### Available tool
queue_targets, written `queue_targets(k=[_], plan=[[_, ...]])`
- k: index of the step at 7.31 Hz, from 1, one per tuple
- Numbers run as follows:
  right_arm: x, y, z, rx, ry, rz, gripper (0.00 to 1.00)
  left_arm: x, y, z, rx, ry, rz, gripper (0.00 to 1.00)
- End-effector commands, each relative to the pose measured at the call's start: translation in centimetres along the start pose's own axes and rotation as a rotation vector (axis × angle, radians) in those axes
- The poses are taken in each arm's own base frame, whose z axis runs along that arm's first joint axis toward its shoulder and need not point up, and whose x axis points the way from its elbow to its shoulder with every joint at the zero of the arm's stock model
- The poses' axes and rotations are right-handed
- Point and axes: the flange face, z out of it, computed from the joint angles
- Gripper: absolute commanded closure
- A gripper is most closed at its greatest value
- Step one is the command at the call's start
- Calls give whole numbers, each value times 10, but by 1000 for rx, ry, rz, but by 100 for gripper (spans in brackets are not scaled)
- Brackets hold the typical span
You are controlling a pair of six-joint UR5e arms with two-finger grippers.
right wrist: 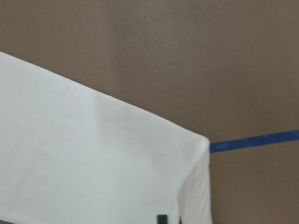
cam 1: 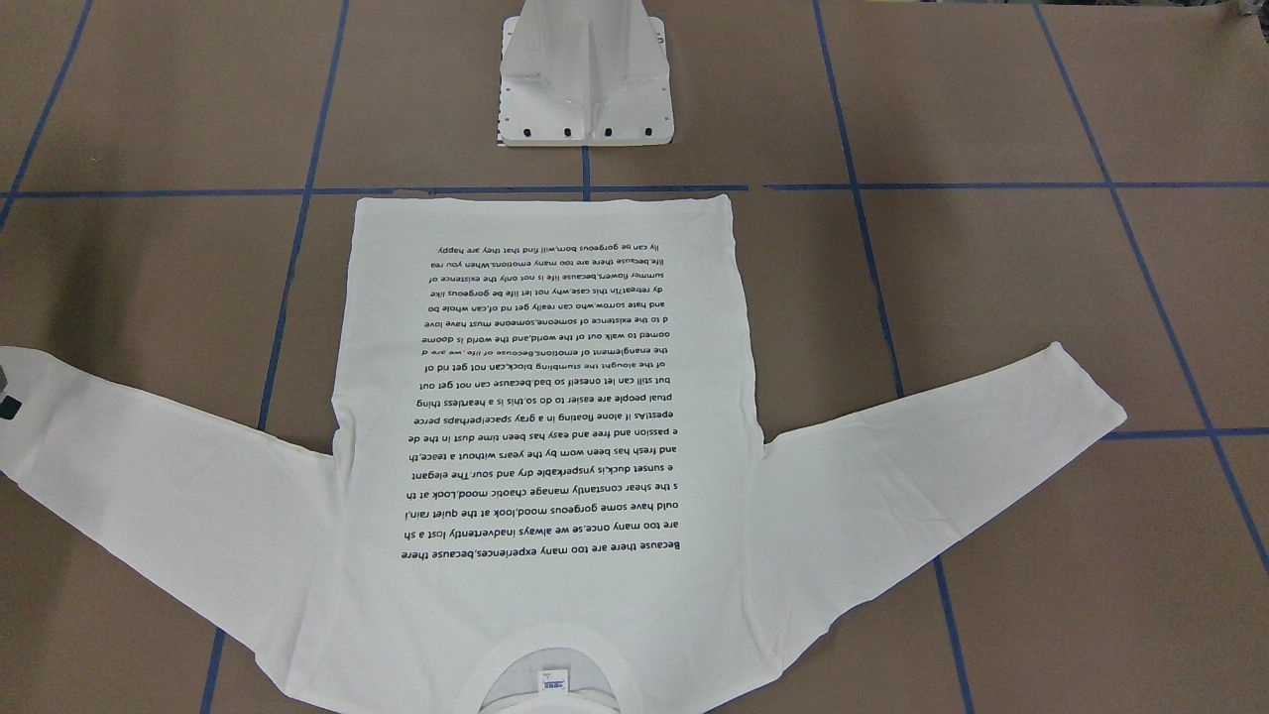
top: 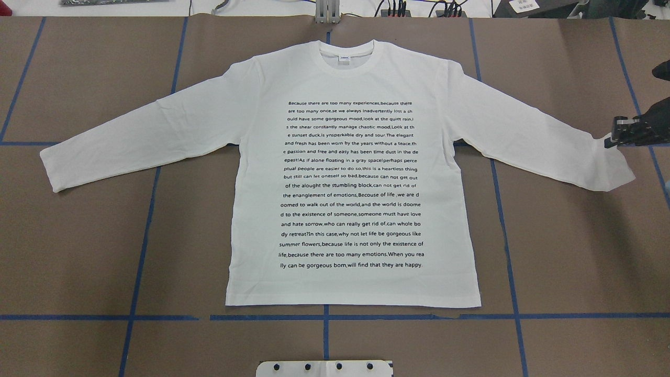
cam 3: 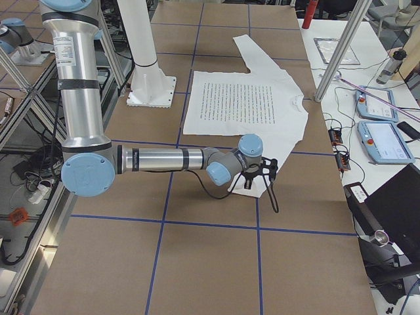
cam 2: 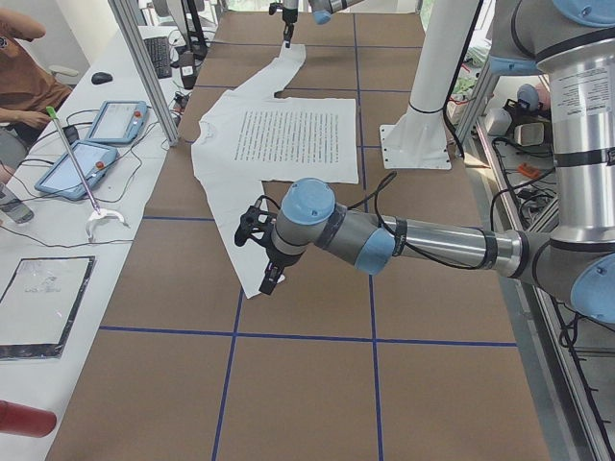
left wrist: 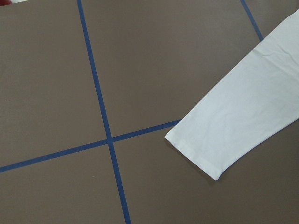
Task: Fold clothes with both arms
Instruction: 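Grasp the sleeve cuff nearest the right gripper with the right gripper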
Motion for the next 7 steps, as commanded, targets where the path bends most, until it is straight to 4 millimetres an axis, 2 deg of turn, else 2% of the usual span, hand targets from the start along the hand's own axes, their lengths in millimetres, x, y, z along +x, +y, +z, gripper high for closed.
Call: queue_targets(k=[1,2,3,4,5,6,7], plan=[[-170,3,4,-20,-132,67,100,2,-4,-2,12,1,19,0],[-255,11,9,-36,-174,116,100,3,-4,-3,23,2,27,0],[-331,18,2,-32,-193,130,100,4,-5,-3,26,1,30,0],[-429,44,-2,-4,-204,154,100,4,-5,-3,26,2,32,0],[-498,78,-3,44,-229,148,100,4,-5,-3,26,2,32,0],[-547,117,8,65,-251,111,100,4,-5,-3,26,2,32,0],[-595,141,21,70,-259,85,100,4,-4,-3,25,2,31,0]])
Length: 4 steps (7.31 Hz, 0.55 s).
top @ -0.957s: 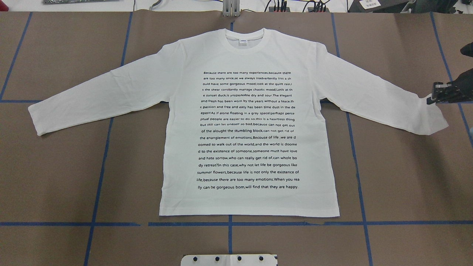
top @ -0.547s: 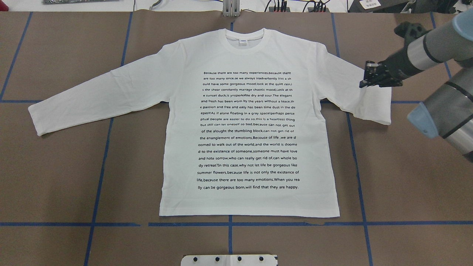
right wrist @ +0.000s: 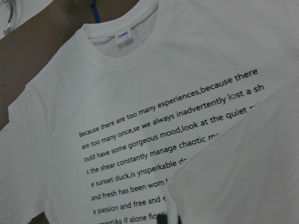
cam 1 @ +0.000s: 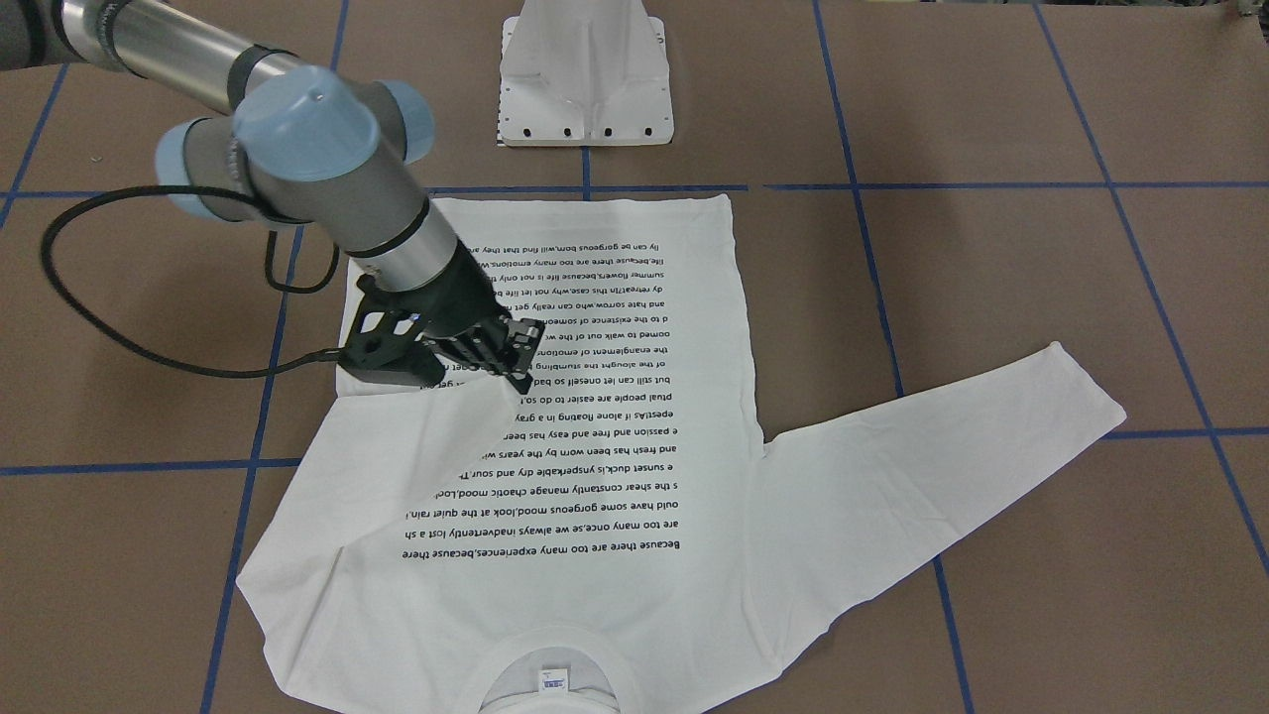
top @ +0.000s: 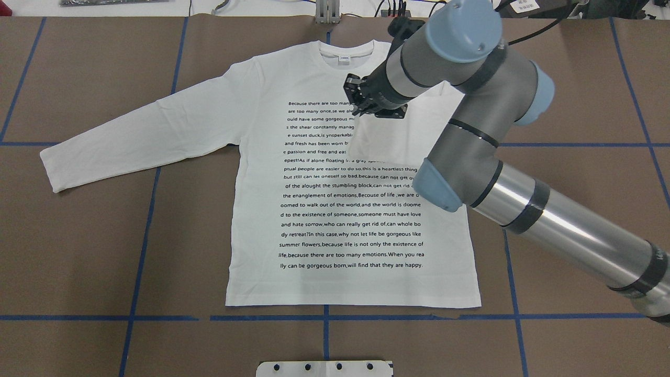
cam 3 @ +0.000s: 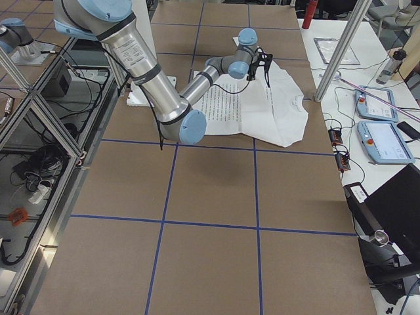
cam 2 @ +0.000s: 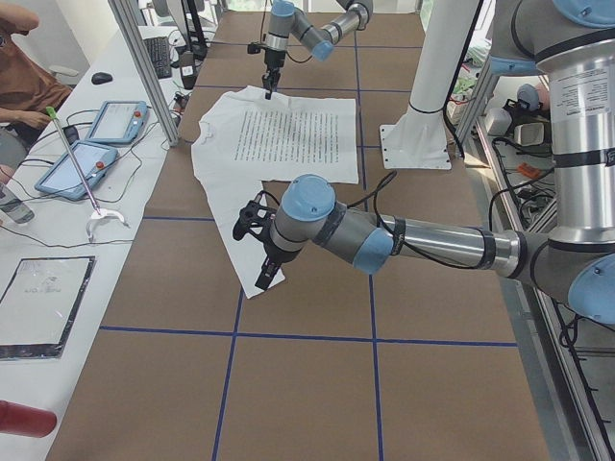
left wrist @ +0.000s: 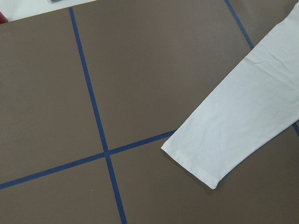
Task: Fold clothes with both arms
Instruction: 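Grasp the sleeve cuff nearest the right gripper with the right gripper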
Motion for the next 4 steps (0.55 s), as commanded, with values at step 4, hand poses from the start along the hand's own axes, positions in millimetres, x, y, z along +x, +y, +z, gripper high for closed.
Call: queue_targets(k=[4], plan=[[-109,65,88,25,-5,-47,100,0,1,0,-2,1,-3,0]])
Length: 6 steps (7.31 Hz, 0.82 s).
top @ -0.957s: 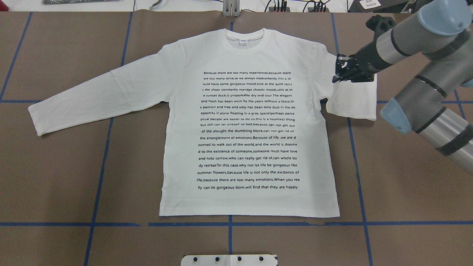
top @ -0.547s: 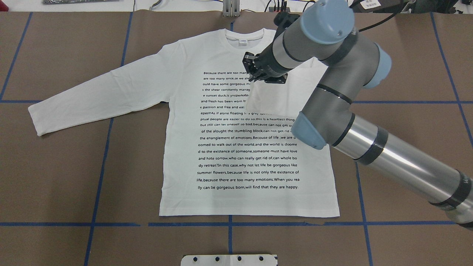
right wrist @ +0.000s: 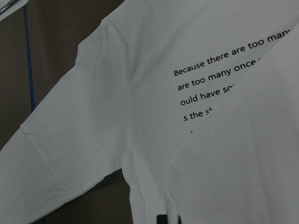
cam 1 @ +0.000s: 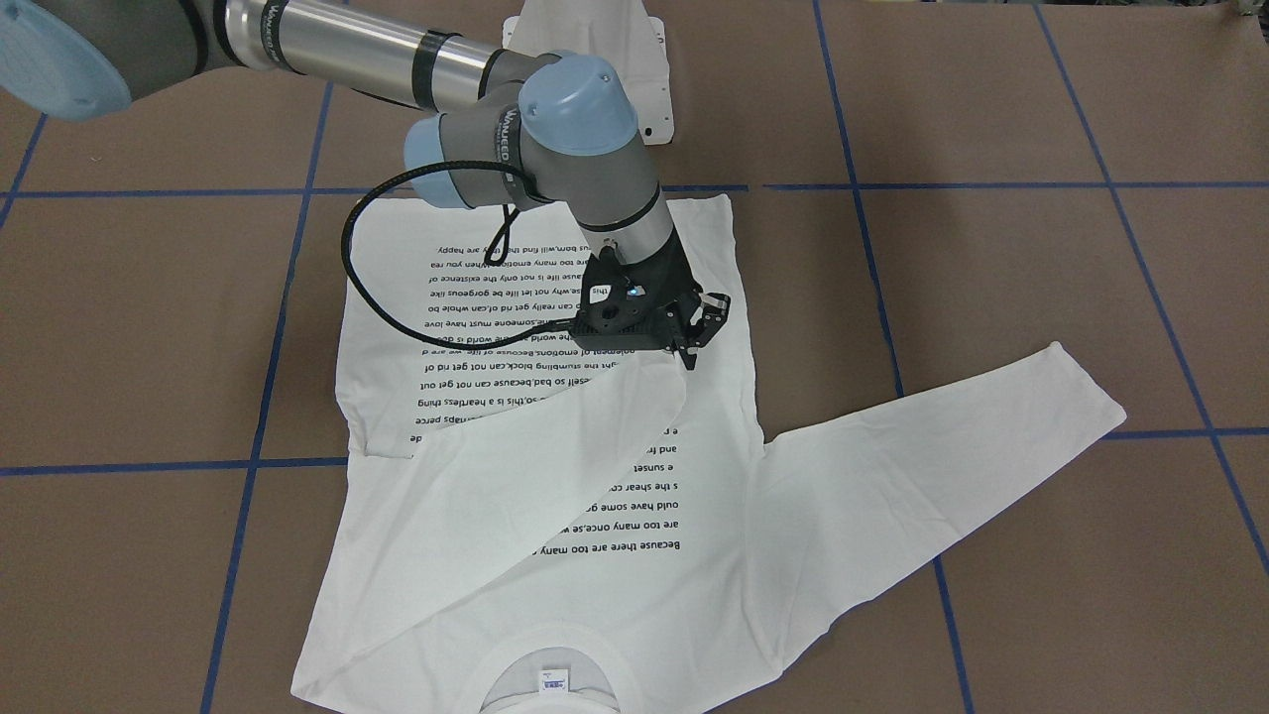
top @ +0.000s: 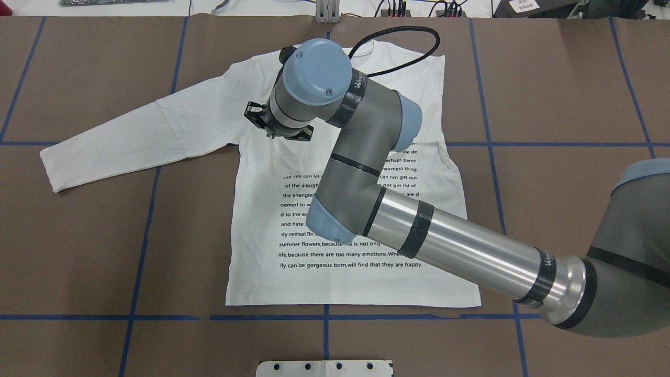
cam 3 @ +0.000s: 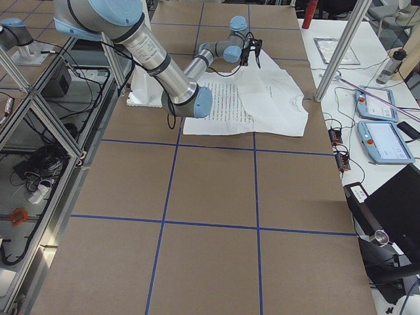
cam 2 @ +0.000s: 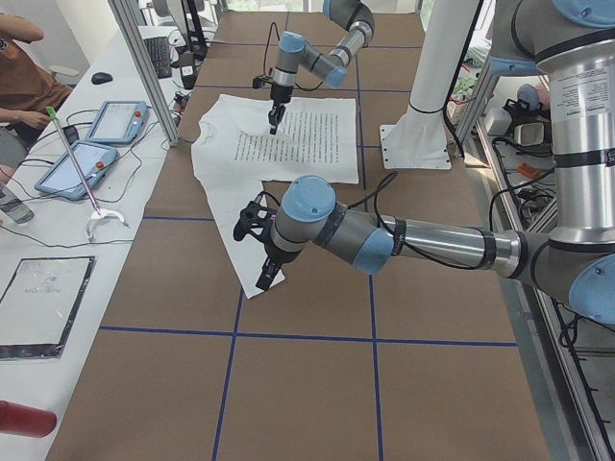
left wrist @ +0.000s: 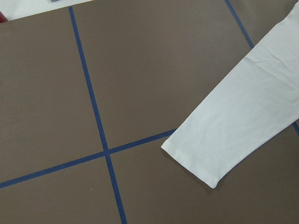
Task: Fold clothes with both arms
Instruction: 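Grasp the sleeve cuff nearest the right gripper with the right gripper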
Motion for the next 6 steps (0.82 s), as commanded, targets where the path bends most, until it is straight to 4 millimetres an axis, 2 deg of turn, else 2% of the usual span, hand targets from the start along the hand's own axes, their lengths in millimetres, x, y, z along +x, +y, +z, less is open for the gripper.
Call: queue_targets(k=[1,2,3,4,5,6], plan=[[-10,-1,16,13,-11,-5,100,0,0,0,0,0,0,0],[-11,-3,19,19,-9,-4,100,0,0,0,0,0,0,0],[-14,-8,29,43,2,0,58,0,0,0,0,0,0,0],[-24,-10,37,54,17,10,40,0,0,0,0,0,0,0],[-37,-10,36,56,14,23,40,0,0,0,0,0,0,0],[-40,-13,39,69,21,34,40,0,1,0,-1,0,-1,0]])
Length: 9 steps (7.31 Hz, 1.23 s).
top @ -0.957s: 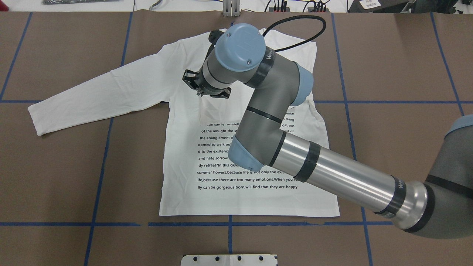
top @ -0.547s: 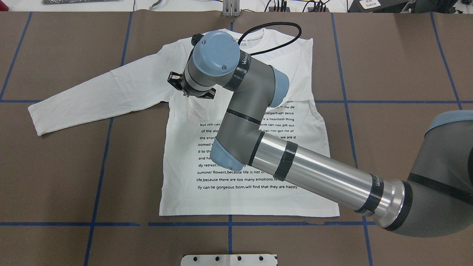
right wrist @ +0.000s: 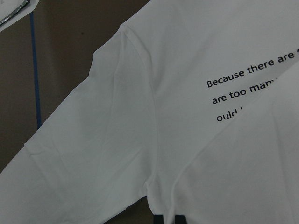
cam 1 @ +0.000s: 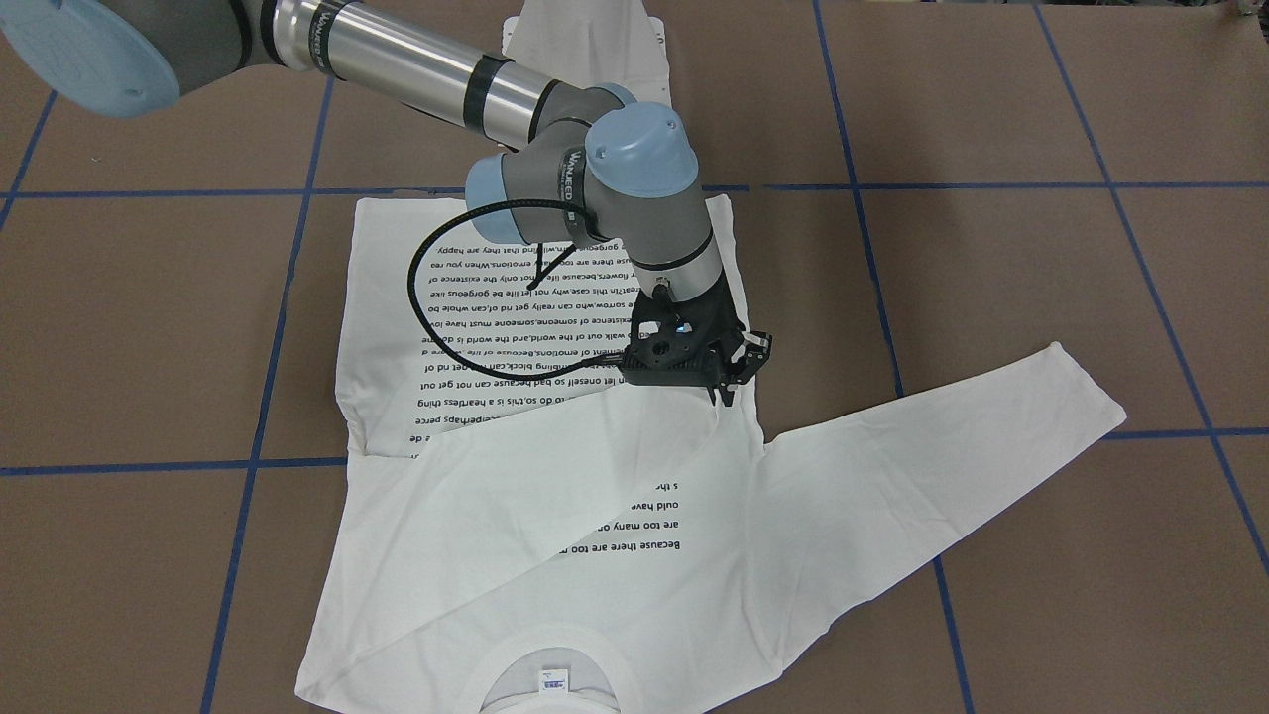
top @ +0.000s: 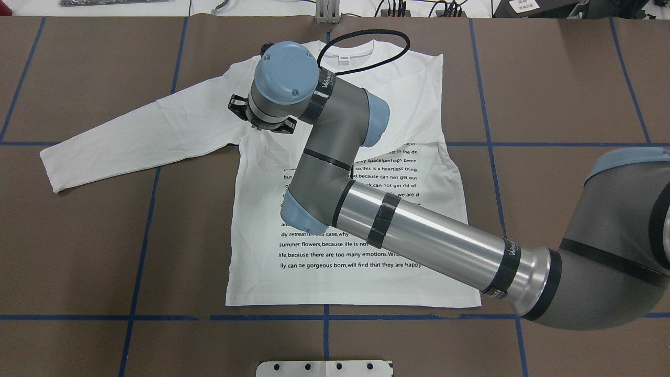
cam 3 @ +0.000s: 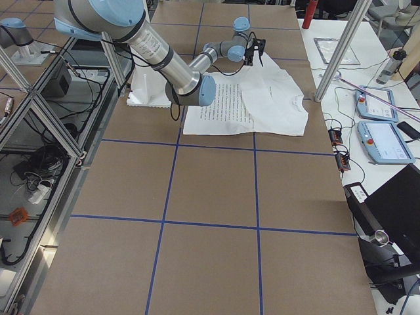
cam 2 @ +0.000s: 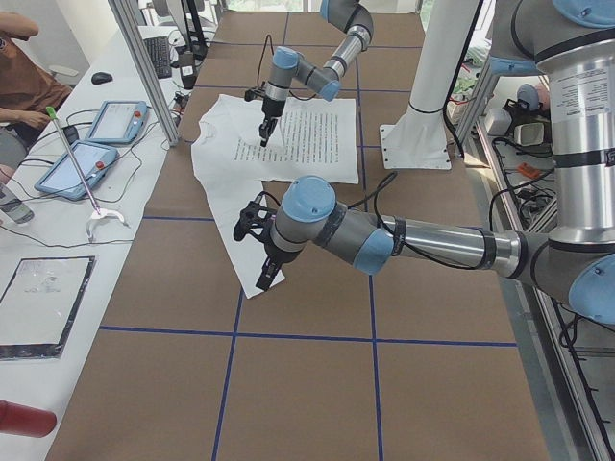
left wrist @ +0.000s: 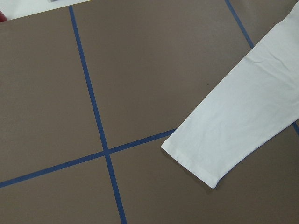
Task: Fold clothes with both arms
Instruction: 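Fold the held sleeve across the shirt front toward the other sleeve, release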
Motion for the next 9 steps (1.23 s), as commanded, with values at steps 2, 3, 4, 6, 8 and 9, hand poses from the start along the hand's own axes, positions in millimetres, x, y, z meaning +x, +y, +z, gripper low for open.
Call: queue_targets(k=[2,3,4,6,8,9], plan=[[-21,-5,3,41,-12,46,40,0,1,0,-2,0,-2,0],[-22,-7,4,59,-22,76,40,0,1,0,-3,1,-15,0],[-28,-4,-7,57,-43,126,37,2,0,5,-11,5,-60,0],[14,2,-43,4,-42,131,18,6,-1,66,-87,35,-61,0],[136,-19,-122,-69,-8,148,18,16,-18,142,-131,87,-42,7],[181,-46,-154,-67,20,167,18,19,-31,181,-162,104,-46,5]])
